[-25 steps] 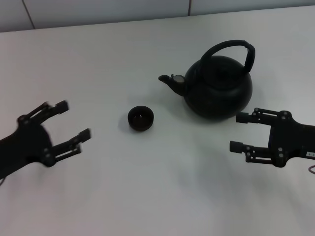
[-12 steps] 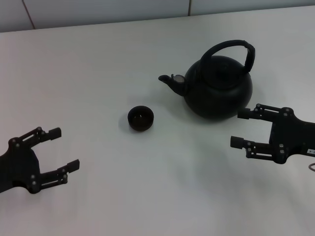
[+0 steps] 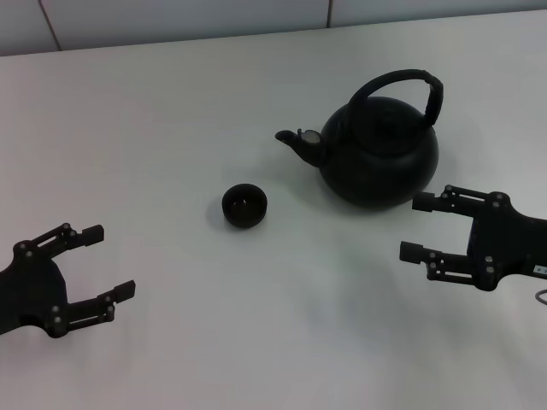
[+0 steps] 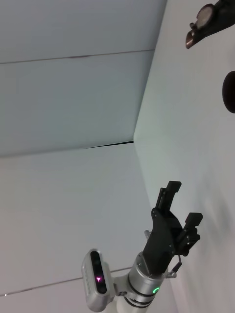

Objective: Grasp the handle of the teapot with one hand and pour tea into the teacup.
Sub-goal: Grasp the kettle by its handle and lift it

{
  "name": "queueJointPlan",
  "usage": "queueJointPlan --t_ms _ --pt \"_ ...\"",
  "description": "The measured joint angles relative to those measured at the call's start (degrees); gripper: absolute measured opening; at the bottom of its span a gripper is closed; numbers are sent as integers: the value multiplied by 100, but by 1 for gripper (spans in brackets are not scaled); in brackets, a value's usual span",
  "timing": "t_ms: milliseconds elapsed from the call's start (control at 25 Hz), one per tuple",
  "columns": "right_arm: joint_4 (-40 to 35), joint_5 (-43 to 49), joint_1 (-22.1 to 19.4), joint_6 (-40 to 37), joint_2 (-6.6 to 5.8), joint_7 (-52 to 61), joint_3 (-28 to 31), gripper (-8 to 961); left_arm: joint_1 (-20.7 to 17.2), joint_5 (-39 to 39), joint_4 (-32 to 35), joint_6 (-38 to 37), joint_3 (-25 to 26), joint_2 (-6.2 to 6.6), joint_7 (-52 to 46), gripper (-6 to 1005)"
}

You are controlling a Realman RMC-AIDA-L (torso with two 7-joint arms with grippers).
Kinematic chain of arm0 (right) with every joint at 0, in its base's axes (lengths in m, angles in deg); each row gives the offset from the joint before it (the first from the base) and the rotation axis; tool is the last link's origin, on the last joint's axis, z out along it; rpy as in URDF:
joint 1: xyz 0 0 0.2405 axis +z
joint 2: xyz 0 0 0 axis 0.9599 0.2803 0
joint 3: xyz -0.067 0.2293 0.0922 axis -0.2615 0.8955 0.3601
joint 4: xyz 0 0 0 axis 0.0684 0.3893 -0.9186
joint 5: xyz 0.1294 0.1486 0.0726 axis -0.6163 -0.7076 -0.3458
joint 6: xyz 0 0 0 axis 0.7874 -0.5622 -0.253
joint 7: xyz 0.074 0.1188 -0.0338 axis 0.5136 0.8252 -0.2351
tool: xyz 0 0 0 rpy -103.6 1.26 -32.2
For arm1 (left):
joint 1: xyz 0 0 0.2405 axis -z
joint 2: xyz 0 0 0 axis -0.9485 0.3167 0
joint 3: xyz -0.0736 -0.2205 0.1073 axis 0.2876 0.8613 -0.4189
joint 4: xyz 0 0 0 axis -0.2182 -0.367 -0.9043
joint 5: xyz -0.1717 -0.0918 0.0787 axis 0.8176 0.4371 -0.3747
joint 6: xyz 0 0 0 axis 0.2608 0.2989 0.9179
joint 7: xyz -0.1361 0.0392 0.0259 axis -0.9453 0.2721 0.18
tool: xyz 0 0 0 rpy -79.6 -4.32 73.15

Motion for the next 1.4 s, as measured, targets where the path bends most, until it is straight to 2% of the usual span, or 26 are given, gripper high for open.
queueJointPlan --t_ms 160,280,440,640,880,1400 --pt "410 -527 -202 -54 27 -567 176 735 -7 0 2 -14 6 -4 -19 861" --pt "1151 -1453 -432 114 40 -1272 457 736 -10 5 3 -37 10 -15 -56 861" --pt "2309 -2397 -537 652 50 -2233 964 736 -7 8 4 -38 9 -18 -109 861" --pt "3688 -2870 -387 1612 74 -3635 1681 735 3 4 4 -41 6 -22 -111 861" --pt "4174 -2887 -282 1965 75 -4307 1840 735 6 -3 4 -49 -22 -27 -111 861" --pt "3921 -2907 292 2516 45 -4287 1859 734 -55 22 1 -63 1 -32 -109 861"
